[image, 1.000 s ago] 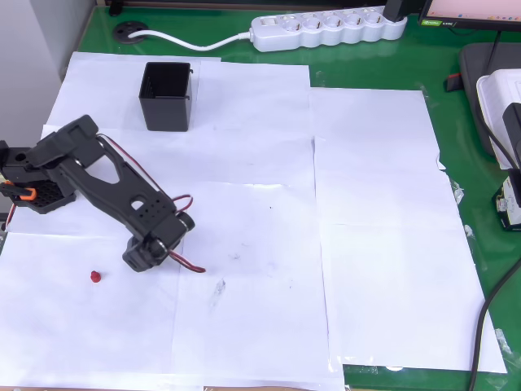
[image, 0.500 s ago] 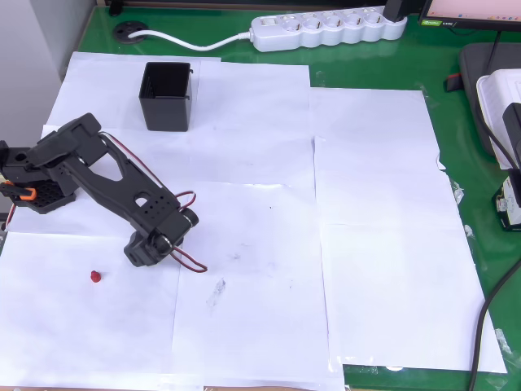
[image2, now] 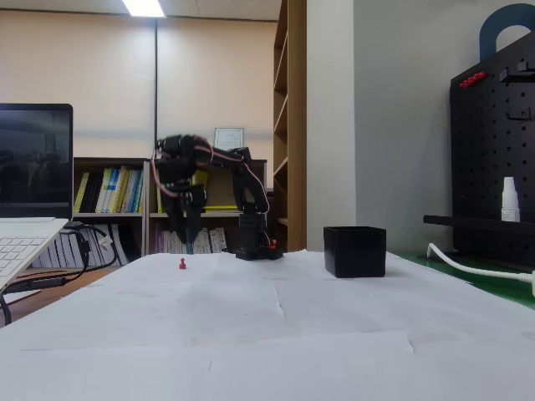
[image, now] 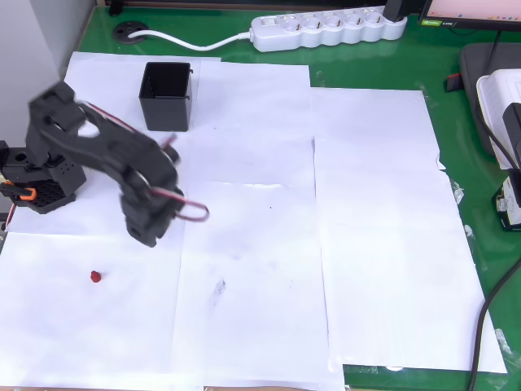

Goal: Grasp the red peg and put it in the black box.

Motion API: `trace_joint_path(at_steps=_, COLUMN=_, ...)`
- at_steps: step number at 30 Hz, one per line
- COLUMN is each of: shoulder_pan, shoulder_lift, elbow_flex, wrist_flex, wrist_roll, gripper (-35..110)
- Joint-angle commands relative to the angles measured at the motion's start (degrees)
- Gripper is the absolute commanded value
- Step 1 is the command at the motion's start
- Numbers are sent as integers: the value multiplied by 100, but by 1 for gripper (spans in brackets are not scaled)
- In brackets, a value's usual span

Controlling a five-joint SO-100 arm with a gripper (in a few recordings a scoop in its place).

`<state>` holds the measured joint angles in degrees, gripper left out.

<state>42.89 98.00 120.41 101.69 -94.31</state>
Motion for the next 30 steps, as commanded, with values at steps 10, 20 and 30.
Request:
trace_joint_path(at_steps=10, shoulder_pan=844, shoulder_lift=-4298, elbow_flex=-4957, wrist_flex=-3867, wrist_roll=-237, gripper=1)
trace_joint_path(at_steps=20, shoulder_pan=896, shoulder_lift=-6337, elbow_flex=-7049, wrist_flex=-4184, wrist_roll=290, gripper=1)
trace_joint_path(at_steps=30, shoulder_pan=1371, shoulder_lift=-7611, elbow_flex=-9193, wrist_flex=-5238, wrist_roll=-70, gripper=2)
